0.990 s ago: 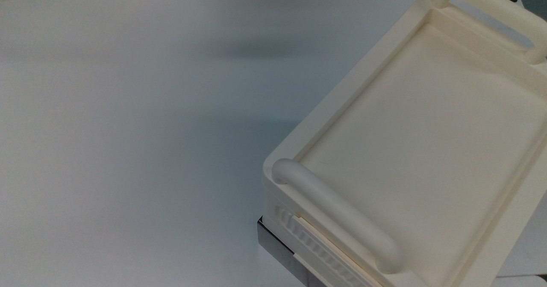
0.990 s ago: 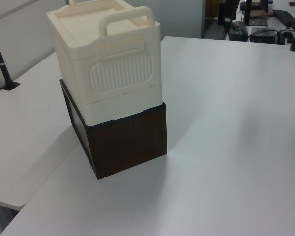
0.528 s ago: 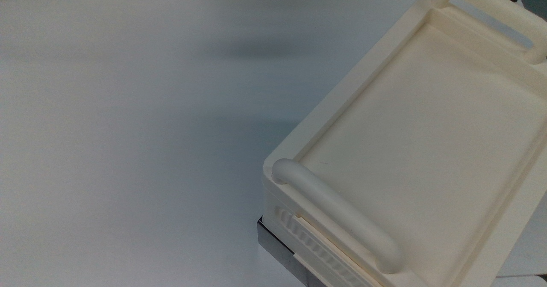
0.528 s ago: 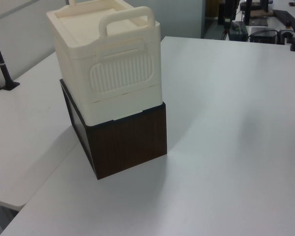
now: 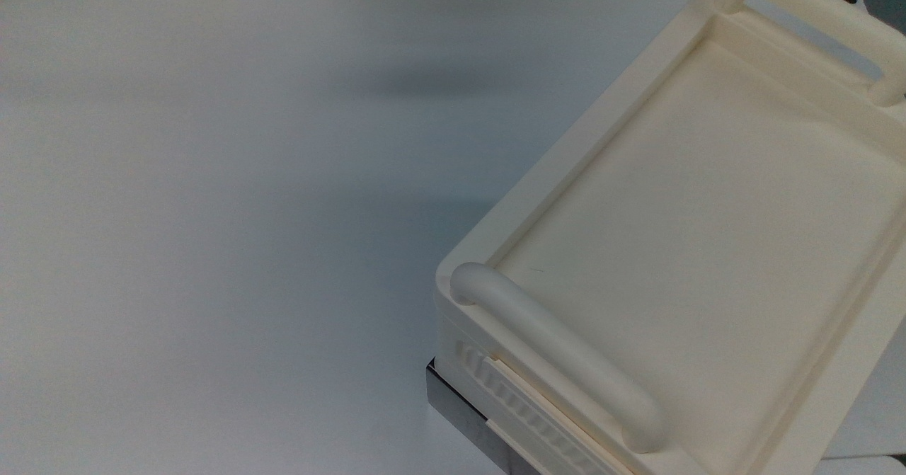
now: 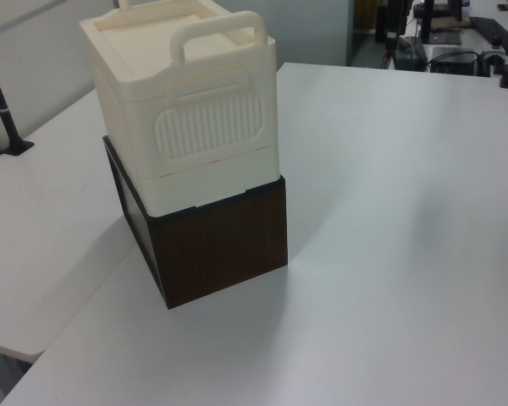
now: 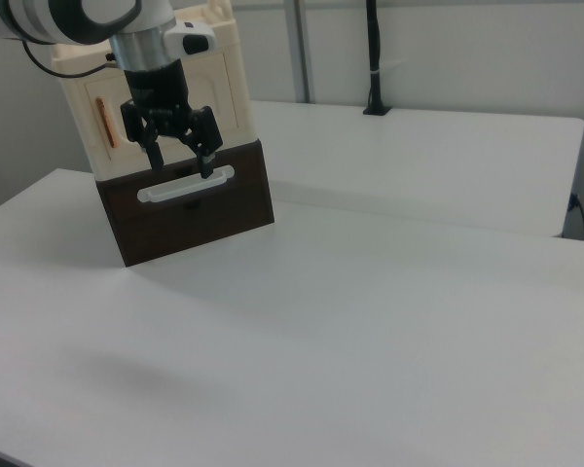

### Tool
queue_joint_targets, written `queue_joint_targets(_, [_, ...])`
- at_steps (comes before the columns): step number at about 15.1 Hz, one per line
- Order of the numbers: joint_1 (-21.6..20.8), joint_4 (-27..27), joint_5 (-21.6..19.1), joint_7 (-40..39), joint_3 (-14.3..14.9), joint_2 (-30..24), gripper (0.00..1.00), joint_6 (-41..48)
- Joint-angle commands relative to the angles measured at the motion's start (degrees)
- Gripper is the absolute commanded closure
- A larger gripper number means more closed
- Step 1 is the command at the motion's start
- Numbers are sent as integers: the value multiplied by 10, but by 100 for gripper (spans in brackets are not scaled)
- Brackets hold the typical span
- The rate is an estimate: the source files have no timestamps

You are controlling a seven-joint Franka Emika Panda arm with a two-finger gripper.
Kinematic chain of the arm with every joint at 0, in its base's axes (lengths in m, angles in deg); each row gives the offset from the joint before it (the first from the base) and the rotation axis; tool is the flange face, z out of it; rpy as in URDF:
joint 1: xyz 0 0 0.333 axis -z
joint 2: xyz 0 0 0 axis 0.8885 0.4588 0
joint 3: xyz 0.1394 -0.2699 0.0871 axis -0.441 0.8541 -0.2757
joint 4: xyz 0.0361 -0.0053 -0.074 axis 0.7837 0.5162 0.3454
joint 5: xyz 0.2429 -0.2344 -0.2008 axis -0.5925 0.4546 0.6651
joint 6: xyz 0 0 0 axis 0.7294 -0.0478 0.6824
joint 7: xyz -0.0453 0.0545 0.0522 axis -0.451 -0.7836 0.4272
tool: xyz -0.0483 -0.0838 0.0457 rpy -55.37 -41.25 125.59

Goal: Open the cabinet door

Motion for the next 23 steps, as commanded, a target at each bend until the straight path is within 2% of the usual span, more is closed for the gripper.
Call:
queue_joint_targets(1, [-1, 9, -10, -8, 3, -7, 0, -8])
queue_joint_targets(5, [-3, 13, -16, -21, 3, -3, 0, -12])
queue_joint_targets(11, [-1, 12, -19, -129, 3, -5, 0, -9])
queue_joint_targets(16, [-5, 10, -17, -149, -2, -4, 0, -8])
queue_joint_targets(19, [-7, 8, -19, -148, -32, 0, 0, -18])
queue_joint_targets(21, [-6, 7, -19, -140, -76, 4, 0, -60])
queue_joint_targets(22, [-6, -3, -21, -140, -88, 7, 0, -67])
queue_joint_targets(23, [-6, -16, -26, -139, -97, 16, 5, -69])
